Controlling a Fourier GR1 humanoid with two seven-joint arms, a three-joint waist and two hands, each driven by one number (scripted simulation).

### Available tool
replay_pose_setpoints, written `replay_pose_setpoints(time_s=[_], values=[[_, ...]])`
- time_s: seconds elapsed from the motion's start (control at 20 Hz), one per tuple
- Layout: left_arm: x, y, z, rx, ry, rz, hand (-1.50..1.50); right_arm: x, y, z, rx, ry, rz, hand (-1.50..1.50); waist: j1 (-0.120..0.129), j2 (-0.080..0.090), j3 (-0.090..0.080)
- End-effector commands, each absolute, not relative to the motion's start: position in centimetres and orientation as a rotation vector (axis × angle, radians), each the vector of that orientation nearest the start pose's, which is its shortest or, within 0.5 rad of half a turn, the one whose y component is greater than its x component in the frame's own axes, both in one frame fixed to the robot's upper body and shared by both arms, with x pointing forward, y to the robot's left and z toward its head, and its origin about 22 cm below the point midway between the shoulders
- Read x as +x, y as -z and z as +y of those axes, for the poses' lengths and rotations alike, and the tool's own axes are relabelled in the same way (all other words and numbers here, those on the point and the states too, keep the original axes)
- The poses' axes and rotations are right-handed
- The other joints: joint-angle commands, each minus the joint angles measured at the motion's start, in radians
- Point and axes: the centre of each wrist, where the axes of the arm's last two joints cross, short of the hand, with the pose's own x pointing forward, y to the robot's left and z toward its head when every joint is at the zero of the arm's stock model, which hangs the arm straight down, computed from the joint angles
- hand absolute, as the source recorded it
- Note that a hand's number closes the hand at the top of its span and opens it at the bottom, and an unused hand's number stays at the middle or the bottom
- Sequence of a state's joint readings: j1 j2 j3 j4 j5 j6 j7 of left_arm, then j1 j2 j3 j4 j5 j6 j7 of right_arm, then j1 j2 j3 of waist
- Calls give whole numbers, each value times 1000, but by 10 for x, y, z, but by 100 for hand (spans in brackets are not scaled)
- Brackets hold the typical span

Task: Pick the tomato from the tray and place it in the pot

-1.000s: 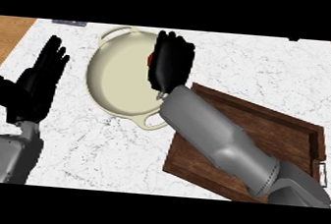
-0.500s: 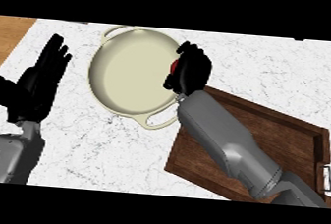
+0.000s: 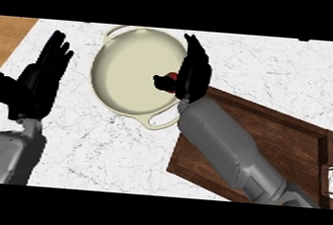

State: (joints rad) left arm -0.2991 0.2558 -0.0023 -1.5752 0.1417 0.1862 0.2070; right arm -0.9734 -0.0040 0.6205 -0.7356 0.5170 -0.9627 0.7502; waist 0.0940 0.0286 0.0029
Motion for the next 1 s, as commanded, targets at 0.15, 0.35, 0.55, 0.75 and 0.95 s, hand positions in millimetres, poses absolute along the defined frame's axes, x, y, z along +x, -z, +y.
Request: replay_pose_setpoints(time_s=[0.15, 0.35, 0.55, 0.75, 0.95], values=[[303, -97, 261, 126, -23, -1636, 0, 367, -65, -28, -731, 64, -1659, -150, -23, -8, 0], [285, -81, 274, 172, -46, -1623, 0, 364, -59, -44, -667, 100, -1687, -150, -56, -18, -1], [274, -84, 281, 188, -54, -1611, 0, 348, -46, -81, -571, 110, -1701, -150, -81, -26, -1], [289, -81, 295, 209, -60, -1612, 0, 352, -45, -101, -540, 90, -1723, -150, -92, -27, -3], [287, -81, 275, 198, -66, -1618, 0, 338, -44, -121, -530, 60, -1715, -150, -95, -29, -3]])
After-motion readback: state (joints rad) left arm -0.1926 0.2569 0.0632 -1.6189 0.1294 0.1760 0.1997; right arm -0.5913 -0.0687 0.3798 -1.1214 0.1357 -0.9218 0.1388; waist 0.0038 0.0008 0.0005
